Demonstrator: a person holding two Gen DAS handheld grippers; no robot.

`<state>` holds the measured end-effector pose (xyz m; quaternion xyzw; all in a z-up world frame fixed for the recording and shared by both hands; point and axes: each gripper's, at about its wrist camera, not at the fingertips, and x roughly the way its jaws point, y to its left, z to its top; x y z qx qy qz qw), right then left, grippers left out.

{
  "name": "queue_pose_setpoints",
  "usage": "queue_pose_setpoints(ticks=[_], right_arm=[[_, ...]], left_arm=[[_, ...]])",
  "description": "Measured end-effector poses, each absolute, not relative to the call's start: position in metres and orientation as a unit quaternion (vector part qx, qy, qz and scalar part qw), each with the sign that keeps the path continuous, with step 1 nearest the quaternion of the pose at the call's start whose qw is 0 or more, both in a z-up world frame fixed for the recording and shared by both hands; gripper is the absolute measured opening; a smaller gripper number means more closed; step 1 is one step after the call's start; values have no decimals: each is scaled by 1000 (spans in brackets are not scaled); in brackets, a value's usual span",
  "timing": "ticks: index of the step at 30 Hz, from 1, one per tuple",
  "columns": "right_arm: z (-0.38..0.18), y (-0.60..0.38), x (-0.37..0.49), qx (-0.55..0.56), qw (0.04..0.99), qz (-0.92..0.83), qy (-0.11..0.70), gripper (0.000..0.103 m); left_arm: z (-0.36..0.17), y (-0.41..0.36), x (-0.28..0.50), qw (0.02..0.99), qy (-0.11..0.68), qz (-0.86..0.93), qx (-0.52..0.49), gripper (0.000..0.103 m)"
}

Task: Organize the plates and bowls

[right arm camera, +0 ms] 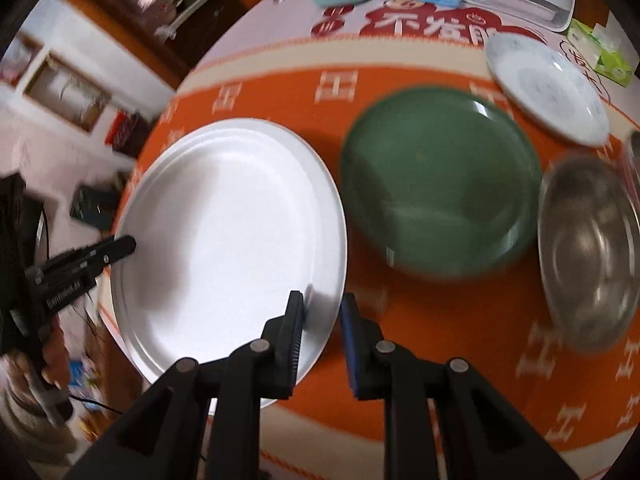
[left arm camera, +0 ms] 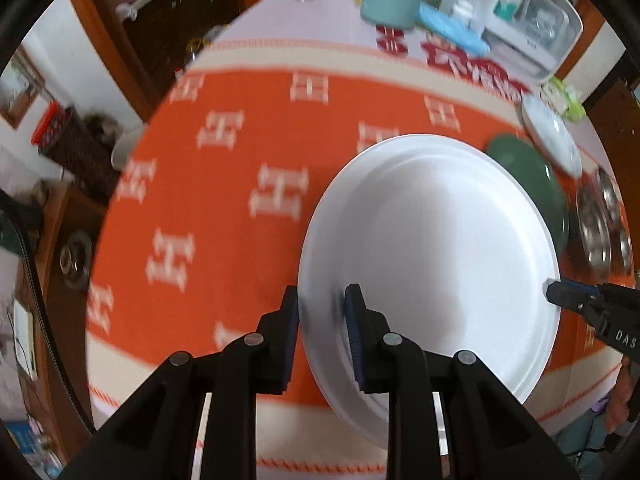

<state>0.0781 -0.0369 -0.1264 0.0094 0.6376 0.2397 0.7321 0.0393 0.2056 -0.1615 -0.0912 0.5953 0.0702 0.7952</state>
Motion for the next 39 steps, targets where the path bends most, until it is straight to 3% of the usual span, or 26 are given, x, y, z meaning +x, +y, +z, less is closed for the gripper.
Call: queue_pose_setpoints(ticks=[8,39], right_arm=[[-150,-72,19,11,720,234,653,19],[-160,-96,19,45,738,190,646,19]], left_arm=[[-194,166,-1,781,615,67,-84,22],[-203,131,20,795,601,80,-34,25]])
